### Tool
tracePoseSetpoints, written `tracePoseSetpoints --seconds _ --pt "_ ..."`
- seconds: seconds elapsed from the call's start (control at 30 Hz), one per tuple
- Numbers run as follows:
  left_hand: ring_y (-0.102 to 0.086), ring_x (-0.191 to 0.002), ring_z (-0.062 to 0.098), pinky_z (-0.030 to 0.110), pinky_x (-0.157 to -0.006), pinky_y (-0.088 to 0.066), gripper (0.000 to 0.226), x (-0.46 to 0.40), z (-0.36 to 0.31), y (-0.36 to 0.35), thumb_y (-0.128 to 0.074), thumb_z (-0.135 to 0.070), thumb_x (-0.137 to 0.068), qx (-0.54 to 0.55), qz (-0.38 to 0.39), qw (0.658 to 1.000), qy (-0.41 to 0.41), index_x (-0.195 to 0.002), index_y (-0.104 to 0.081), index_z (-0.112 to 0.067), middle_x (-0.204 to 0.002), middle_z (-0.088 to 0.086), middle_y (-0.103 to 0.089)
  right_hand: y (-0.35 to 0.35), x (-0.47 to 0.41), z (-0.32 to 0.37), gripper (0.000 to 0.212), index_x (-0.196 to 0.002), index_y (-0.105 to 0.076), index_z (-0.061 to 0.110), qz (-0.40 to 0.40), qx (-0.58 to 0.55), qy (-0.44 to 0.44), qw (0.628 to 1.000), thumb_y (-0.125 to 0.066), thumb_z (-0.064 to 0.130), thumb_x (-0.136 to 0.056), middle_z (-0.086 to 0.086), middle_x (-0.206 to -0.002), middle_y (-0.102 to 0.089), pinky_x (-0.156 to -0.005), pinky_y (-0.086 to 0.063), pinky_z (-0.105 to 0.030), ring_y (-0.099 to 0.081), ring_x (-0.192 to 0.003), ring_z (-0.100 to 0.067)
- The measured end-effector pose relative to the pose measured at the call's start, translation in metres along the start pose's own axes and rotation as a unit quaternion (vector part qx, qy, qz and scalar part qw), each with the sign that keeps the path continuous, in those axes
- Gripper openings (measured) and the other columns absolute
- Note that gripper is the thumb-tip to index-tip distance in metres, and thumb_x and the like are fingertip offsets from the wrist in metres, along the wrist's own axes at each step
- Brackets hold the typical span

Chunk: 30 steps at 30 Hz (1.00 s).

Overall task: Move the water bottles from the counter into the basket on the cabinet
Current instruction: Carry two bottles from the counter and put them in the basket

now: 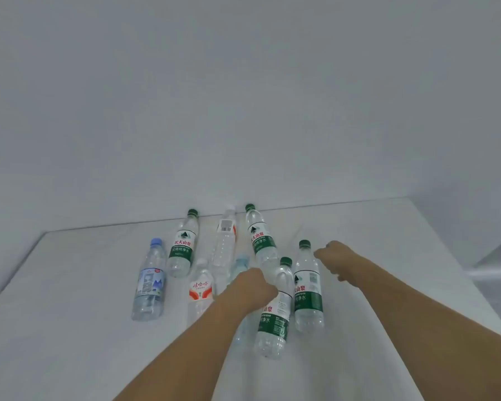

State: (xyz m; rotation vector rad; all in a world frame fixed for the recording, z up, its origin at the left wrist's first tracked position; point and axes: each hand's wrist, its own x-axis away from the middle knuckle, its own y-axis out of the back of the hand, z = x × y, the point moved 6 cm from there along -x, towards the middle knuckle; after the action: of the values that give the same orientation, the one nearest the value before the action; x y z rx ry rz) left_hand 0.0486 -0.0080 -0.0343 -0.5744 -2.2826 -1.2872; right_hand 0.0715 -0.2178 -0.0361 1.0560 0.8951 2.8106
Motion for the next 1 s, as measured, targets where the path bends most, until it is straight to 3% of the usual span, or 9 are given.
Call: tracePoseSetpoints --seconds 0.1,0.2,0.27,0.37,0.5,0.63,0.73,0.9,1.0 --pt "-0.059 -0.083 0.017 0.027 -0.067 -0.049 0.023 -0.034 0.007 -0.030 -0.059 -0.034 -0.090 0.041 0.008 0.999 0.024 -0.099 -0.052 -0.014 -0.099 0.005 -0.061 -0.020 -0.042 -0.015 0.023 -0.108 -0.049 0.003 0.004 -0.070 -0.028 0.997 -0.050 0.021 -0.093 -0.008 -0.085 -0.047 -0.060 -0.038 -0.031 -0.046 -0.082 -0.026" --pt "-0.058 -0.075 0.016 0.027 -0.059 -0.047 0.037 -0.053 0.017 -0.059 -0.067 -0.043 -0.083 0.052 0.022 0.997 0.045 -0.100 -0.048 -0.016 -0.087 0.000 -0.058 -0.042 -0.068 -0.026 0.031 -0.111 -0.051 0.005 0.014 -0.091 -0.046 0.995 -0.054 0.029 -0.091 -0.013 -0.103 -0.057 -0.068 -0.044 -0.035 -0.056 -0.091 -0.030" --pt "-0.057 -0.072 0.012 0.026 -0.056 -0.046 0.049 -0.059 0.026 -0.072 -0.073 -0.050 -0.075 0.063 0.026 0.996 0.061 -0.102 -0.048 -0.017 -0.084 -0.003 -0.057 -0.052 -0.079 -0.034 0.033 -0.107 -0.054 0.005 0.020 -0.103 -0.050 0.993 -0.059 0.033 -0.089 -0.016 -0.100 -0.064 -0.065 -0.050 -0.035 -0.063 -0.083 -0.030" --pt "-0.061 -0.086 0.018 0.033 -0.073 -0.053 0.064 -0.064 0.035 -0.083 -0.074 -0.054 -0.069 0.088 0.022 0.993 0.074 -0.112 -0.045 -0.017 -0.095 0.000 -0.059 -0.060 -0.090 -0.043 0.037 -0.096 -0.056 0.009 0.031 -0.121 -0.053 0.991 -0.065 0.043 -0.083 -0.016 -0.085 -0.070 -0.069 -0.056 -0.040 -0.069 -0.072 -0.031" --pt "-0.061 -0.091 0.019 0.038 -0.083 -0.055 0.073 -0.066 0.038 -0.090 -0.073 -0.058 -0.061 0.104 -0.007 0.991 0.087 -0.115 -0.046 -0.017 -0.101 0.000 -0.060 -0.058 -0.094 -0.049 0.035 -0.090 -0.057 0.010 0.004 -0.136 -0.039 0.990 -0.070 0.039 -0.073 -0.012 -0.074 -0.071 -0.053 -0.055 -0.033 -0.070 -0.057 -0.026" --pt "-0.062 -0.081 0.015 0.031 -0.068 -0.055 0.069 -0.062 0.040 -0.089 -0.073 -0.055 -0.056 0.144 -0.013 0.984 0.100 -0.109 -0.048 -0.018 -0.093 -0.002 -0.062 -0.056 -0.084 -0.059 0.035 -0.093 -0.056 0.010 0.006 -0.181 -0.049 0.982 -0.071 0.034 -0.071 -0.012 -0.073 -0.072 -0.050 -0.057 -0.034 -0.070 -0.054 -0.025" --pt "-0.064 -0.076 0.016 0.024 -0.054 -0.048 0.063 -0.054 0.044 -0.086 -0.078 -0.039 -0.059 0.277 -0.002 0.955 0.108 -0.109 -0.049 -0.017 -0.091 0.002 -0.064 -0.053 -0.070 -0.069 0.050 -0.110 -0.049 0.006 -0.006 -0.261 -0.073 0.963 -0.071 0.029 -0.072 -0.016 -0.088 -0.068 -0.049 -0.055 -0.034 -0.067 -0.059 -0.028" --pt "-0.062 -0.084 0.014 0.023 -0.057 -0.044 0.071 -0.023 0.030 -0.051 -0.081 -0.016 -0.064 0.377 -0.032 0.925 0.018 -0.120 -0.041 -0.034 -0.099 -0.003 -0.064 -0.044 -0.029 -0.055 0.044 -0.107 -0.052 0.012 -0.045 -0.353 -0.029 0.934 -0.074 0.032 -0.074 -0.013 -0.100 -0.067 -0.060 -0.047 -0.034 -0.066 -0.082 -0.026" --pt "-0.066 -0.086 0.012 0.025 -0.060 -0.045 0.071 0.009 0.013 -0.014 -0.086 -0.027 -0.063 0.423 -0.059 0.903 -0.043 -0.121 -0.045 -0.039 -0.101 -0.008 -0.067 -0.020 0.011 -0.021 0.037 -0.096 -0.060 0.014 -0.080 -0.378 0.021 0.922 -0.078 0.037 -0.072 -0.011 -0.091 -0.068 -0.065 -0.048 -0.035 -0.064 -0.076 -0.025"
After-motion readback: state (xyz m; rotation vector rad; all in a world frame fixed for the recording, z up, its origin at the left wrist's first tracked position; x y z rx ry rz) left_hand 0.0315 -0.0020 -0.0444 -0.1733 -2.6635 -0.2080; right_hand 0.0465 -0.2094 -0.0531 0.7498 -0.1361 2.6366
